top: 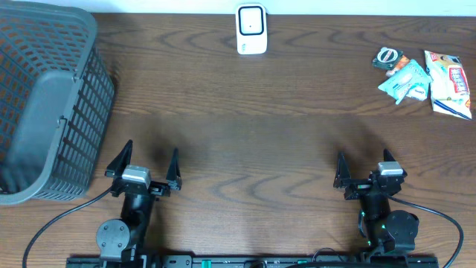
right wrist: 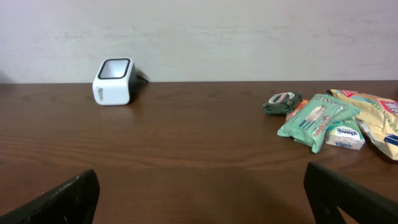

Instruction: Scan the item barcode

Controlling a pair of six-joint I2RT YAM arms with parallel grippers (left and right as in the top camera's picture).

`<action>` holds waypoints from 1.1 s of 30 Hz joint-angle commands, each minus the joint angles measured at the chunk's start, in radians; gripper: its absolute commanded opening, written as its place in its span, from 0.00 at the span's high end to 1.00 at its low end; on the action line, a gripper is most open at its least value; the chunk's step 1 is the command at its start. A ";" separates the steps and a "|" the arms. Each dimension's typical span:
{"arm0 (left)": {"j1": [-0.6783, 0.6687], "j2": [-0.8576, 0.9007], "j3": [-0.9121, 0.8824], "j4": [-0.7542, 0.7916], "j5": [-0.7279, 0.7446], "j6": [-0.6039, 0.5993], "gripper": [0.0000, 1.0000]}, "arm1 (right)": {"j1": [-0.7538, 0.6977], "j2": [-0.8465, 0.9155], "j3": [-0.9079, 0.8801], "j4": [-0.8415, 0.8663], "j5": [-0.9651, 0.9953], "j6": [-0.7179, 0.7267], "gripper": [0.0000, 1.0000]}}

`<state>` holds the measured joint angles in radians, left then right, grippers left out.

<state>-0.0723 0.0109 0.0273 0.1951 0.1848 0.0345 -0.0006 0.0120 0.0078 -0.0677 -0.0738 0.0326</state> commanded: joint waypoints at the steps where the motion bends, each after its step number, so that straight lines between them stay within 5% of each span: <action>1: 0.007 -0.010 -0.024 0.038 -0.006 0.014 0.02 | 0.015 -0.006 -0.002 -0.003 0.004 -0.015 0.01; 9: 0.007 -0.010 -0.024 0.002 -0.014 0.015 0.02 | 0.015 -0.006 -0.002 -0.003 0.004 -0.015 0.01; 20: 0.031 -0.010 -0.024 -0.245 -0.020 0.012 0.03 | 0.015 -0.006 -0.002 -0.003 0.004 -0.015 0.01; 33: 0.034 -0.010 -0.024 -0.259 -0.072 -0.029 0.02 | 0.015 -0.006 -0.002 -0.003 0.004 -0.015 0.01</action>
<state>-0.0406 0.0101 0.0135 -0.0177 0.1196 0.0032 -0.0006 0.0120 0.0082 -0.0673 -0.0738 0.0326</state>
